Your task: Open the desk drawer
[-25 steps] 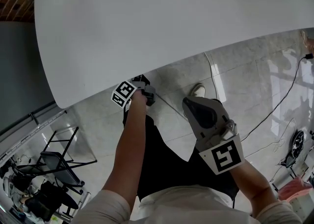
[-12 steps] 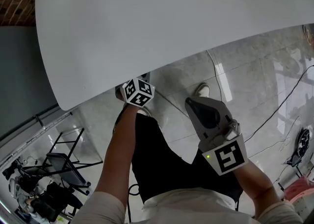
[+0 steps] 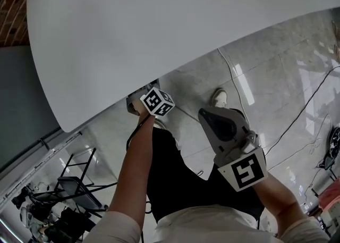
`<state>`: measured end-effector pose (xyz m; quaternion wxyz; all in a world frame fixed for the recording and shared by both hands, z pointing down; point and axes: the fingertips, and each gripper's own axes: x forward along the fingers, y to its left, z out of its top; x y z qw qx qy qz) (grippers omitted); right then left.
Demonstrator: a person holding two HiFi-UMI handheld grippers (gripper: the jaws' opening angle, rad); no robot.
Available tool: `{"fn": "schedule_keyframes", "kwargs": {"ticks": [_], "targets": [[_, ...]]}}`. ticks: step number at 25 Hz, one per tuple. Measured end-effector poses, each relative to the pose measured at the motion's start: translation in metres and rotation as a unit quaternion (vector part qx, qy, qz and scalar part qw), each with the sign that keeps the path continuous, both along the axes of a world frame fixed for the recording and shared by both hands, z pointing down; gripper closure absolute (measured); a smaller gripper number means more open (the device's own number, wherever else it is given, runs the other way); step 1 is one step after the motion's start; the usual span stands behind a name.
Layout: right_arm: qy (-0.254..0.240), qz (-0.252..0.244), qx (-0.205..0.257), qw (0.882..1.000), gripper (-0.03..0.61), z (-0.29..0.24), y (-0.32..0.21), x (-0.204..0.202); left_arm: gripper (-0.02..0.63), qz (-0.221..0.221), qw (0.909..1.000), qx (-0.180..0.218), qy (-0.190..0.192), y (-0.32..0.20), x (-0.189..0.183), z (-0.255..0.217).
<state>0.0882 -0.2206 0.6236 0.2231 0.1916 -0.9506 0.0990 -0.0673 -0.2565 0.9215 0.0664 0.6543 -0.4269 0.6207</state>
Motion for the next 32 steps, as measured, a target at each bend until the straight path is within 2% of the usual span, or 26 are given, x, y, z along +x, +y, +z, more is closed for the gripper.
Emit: {"fn": "schedule_keyframes", "kwargs": {"ticks": [3,7,12,16,32], "targets": [[0.002,-0.002,-0.002,1.0,0.563,0.001,0.0,-0.001,0.553,-0.009,0.9996,0.024,-0.012,-0.006,-0.001,0.003],[0.0,-0.005,-0.006,1.0,0.563,0.003,-0.002,-0.002,0.586,0.013,0.9993,0.013,-0.032,-0.006,-0.002,0.003],[-0.005,-0.014,-0.011,1.0,0.563,0.008,-0.003,-0.004,0.586,0.042,0.9989,0.022,-0.006,-0.005,0.009,0.003],[-0.008,-0.011,-0.014,1.0,0.563,0.007,-0.004,-0.002,0.594,0.029,0.9992,0.024,0.01,-0.003,0.013,0.0],[-0.01,0.009,-0.034,0.999,0.563,0.005,0.004,0.007,0.6,0.025,0.9971,0.023,0.068,0.044,0.05,-0.01]]}}
